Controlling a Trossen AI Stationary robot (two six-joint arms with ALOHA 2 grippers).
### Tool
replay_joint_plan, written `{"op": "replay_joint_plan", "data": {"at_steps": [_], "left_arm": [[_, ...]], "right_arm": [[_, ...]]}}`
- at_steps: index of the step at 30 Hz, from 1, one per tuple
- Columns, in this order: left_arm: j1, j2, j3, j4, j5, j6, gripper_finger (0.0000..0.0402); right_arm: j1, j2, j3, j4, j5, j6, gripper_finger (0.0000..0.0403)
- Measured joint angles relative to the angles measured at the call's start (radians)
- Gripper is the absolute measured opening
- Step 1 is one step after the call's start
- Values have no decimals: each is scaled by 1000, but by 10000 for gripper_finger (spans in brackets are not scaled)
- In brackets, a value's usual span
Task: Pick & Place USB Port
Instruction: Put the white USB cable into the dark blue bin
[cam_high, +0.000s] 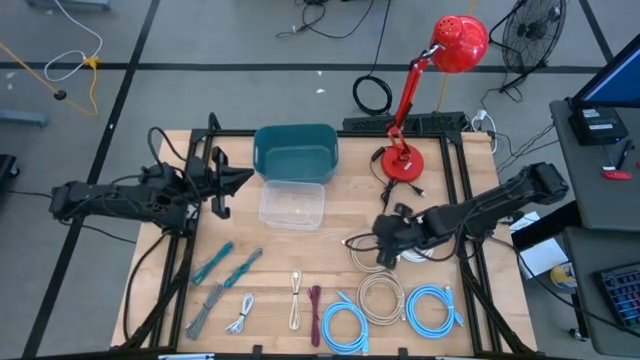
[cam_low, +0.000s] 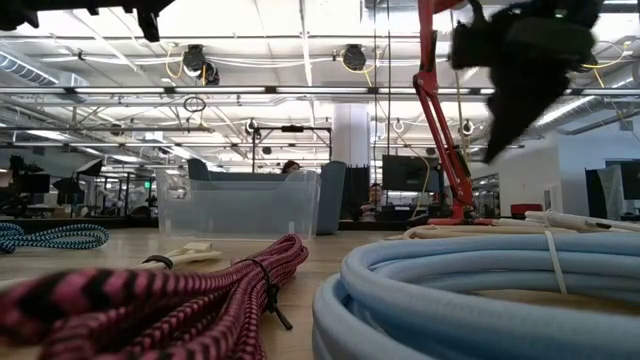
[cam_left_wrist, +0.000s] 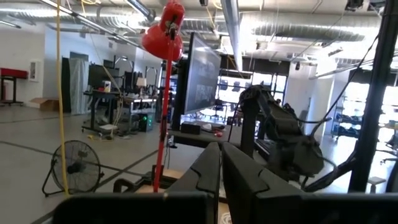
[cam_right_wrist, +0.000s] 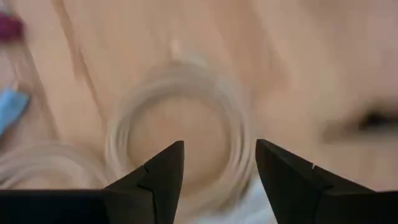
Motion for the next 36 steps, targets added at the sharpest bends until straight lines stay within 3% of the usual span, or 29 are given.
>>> {"op": "replay_joint_plan", "data": {"at_steps": [3, 10, 17, 21, 27, 36], "left_arm": [[8, -3, 0, -11, 0, -5, 19], [23, -3, 0, -36, 0, -11, 19], [24, -2, 0, -46, -1, -11, 19], [24, -2, 0, -46, -1, -15, 19], [23, -2, 0, -46, -1, -23, 19], [23, -2, 0, -47, -1, -18, 19]], "right_arm": [[8, -26, 0, -140, -93, 162, 178], [126, -78, -10, -416, -134, 447, 159], [262, -95, -64, -210, -171, 484, 156], [297, -95, -109, -95, -100, 426, 155], [302, -95, -180, -72, -20, 361, 155], [286, -95, -287, -3, -23, 360, 155]]}}
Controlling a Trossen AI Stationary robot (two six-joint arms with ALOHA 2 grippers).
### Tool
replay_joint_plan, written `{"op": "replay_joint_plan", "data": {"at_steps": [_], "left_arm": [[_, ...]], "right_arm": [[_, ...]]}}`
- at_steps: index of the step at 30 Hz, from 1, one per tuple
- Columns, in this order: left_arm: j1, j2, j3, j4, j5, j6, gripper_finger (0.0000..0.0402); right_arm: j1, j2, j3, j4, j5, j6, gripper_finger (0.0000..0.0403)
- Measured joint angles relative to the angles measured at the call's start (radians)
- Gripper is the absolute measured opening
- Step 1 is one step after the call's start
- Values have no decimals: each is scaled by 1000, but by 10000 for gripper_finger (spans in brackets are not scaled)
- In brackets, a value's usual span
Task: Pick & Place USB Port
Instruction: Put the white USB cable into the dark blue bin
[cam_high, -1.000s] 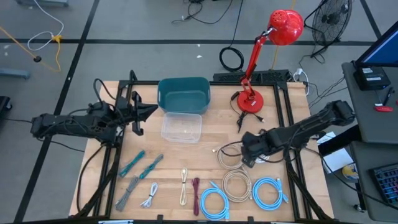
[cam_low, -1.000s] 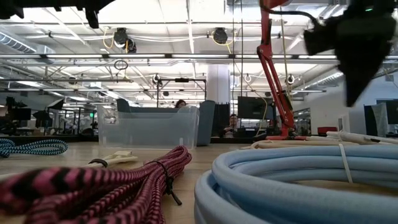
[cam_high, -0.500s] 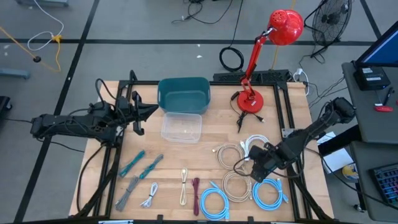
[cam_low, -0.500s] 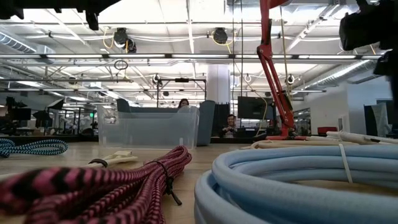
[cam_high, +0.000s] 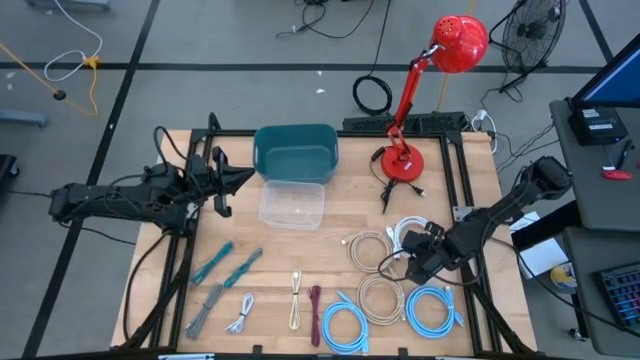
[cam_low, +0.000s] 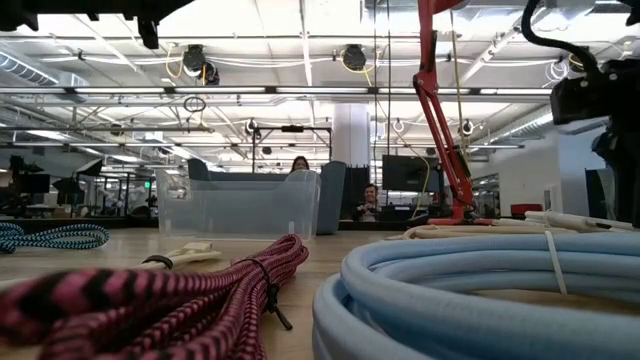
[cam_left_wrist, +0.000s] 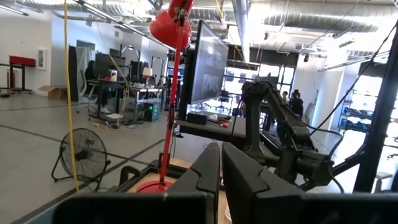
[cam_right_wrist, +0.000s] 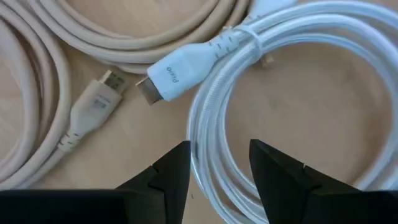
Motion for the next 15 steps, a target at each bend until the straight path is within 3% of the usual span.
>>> {"op": "replay_joint_plan", "data": {"at_steps": [15], "left_arm": [[0, 0, 0, -5, 0, 2, 19]], "right_arm": [[0, 0, -11, 27, -10, -7, 166]]}}
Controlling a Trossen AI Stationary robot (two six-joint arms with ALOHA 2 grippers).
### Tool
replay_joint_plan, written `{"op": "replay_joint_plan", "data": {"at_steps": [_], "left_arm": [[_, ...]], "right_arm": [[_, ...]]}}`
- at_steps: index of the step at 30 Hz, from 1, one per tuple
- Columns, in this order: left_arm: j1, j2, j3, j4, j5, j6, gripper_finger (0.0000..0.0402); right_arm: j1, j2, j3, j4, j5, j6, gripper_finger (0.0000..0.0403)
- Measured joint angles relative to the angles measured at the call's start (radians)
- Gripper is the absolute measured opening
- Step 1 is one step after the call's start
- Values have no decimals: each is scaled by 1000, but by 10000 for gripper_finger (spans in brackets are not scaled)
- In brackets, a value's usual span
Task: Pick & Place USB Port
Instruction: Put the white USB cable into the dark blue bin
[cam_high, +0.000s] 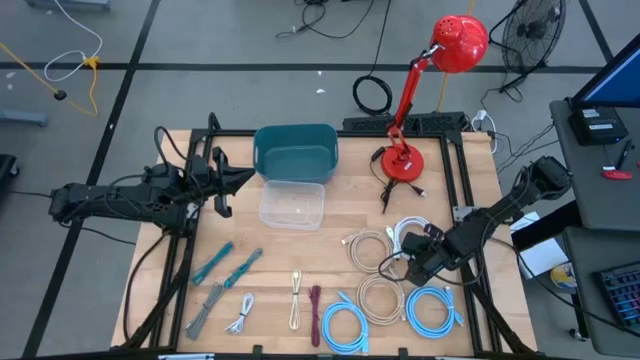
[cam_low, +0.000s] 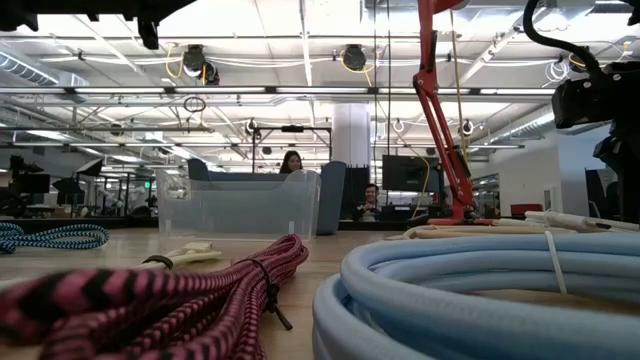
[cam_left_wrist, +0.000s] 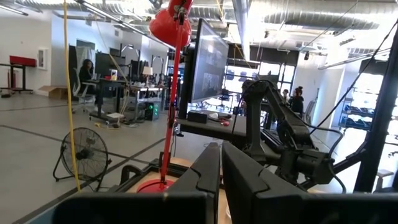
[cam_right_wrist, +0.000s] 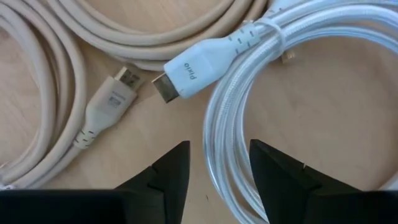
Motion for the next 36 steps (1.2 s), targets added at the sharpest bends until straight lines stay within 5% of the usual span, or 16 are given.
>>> {"op": "replay_joint_plan", "data": {"at_steps": [9, 16, 25, 36], "left_arm": [[0, 0, 0, -1, 0, -3, 19], [0, 0, 0, -8, 0, -2, 19], [0, 0, 0, -10, 0, 3, 19], [0, 0, 0, -16, 0, 3, 19]], "right_arm": [[-15, 0, -12, 21, 67, -30, 263], [-40, -3, -147, 209, 62, -25, 282], [-51, -3, -200, 202, 19, 94, 221], [-51, 3, -100, 171, -31, 81, 108]]}}
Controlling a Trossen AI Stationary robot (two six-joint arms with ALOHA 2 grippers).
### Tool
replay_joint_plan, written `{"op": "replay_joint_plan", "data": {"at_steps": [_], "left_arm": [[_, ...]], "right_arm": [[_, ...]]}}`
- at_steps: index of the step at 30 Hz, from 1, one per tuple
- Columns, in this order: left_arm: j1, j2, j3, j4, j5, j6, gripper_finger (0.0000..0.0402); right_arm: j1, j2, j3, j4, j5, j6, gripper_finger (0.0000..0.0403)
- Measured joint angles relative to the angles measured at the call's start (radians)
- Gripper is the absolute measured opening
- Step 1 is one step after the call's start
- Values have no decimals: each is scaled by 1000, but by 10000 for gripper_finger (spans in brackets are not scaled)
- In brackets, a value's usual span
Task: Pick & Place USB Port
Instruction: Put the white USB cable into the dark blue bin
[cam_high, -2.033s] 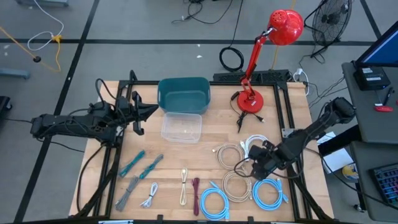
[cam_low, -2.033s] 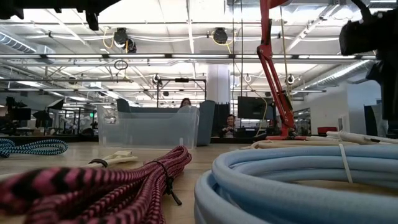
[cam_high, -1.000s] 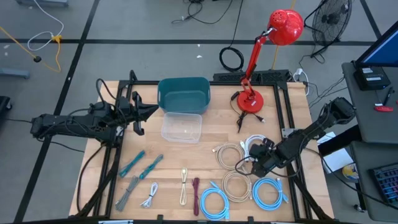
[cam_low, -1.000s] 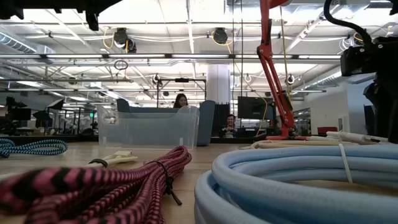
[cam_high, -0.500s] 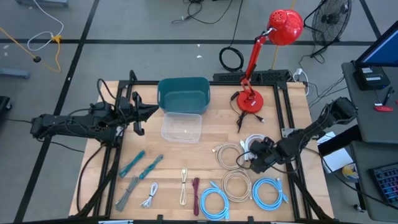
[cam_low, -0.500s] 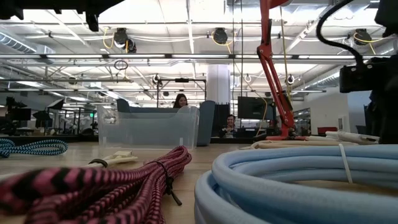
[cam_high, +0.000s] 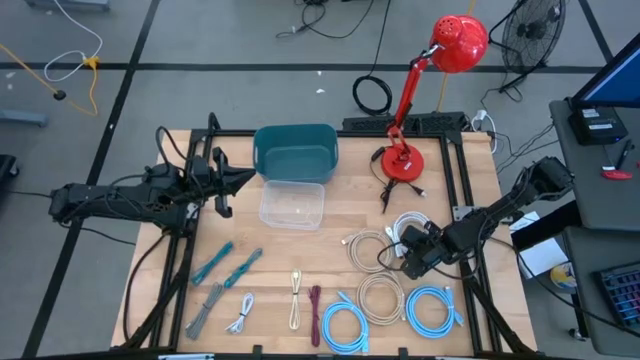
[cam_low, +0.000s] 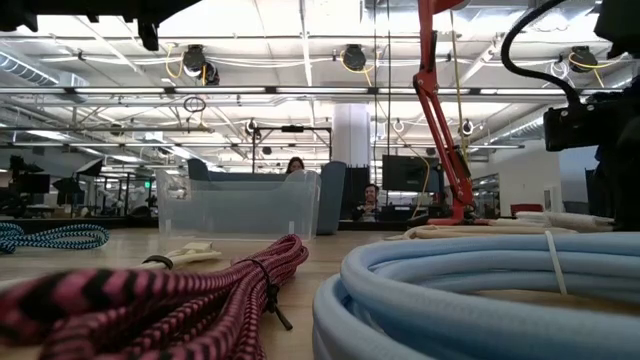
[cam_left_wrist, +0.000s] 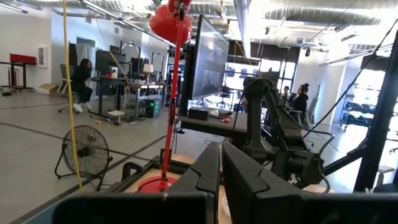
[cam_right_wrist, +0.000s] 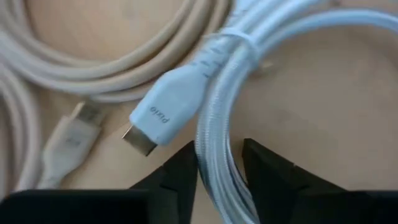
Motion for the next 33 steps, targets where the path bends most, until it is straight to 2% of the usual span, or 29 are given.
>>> {"op": "replay_joint_plan", "data": {"at_steps": [2, 8, 20, 24, 29, 33], "left_arm": [[0, 0, 0, -1, 0, 0, 19], [0, 0, 0, -3, 0, 0, 19], [0, 0, 0, -3, -1, 0, 19], [0, 0, 0, -3, -12, 0, 19], [0, 0, 0, -6, -25, 0, 19], [0, 0, 0, -6, -25, 0, 19]], "right_arm": [[1, 0, 22, -10, -37, 1, 88], [2, -1, 77, -22, -15, -25, 29], [1, -2, 95, -27, 15, -23, 40], [-8, -2, 131, -22, 26, -49, 28], [-33, -2, 247, -3, 169, -184, 28], [-68, -3, 328, 146, 362, -402, 28]]}}
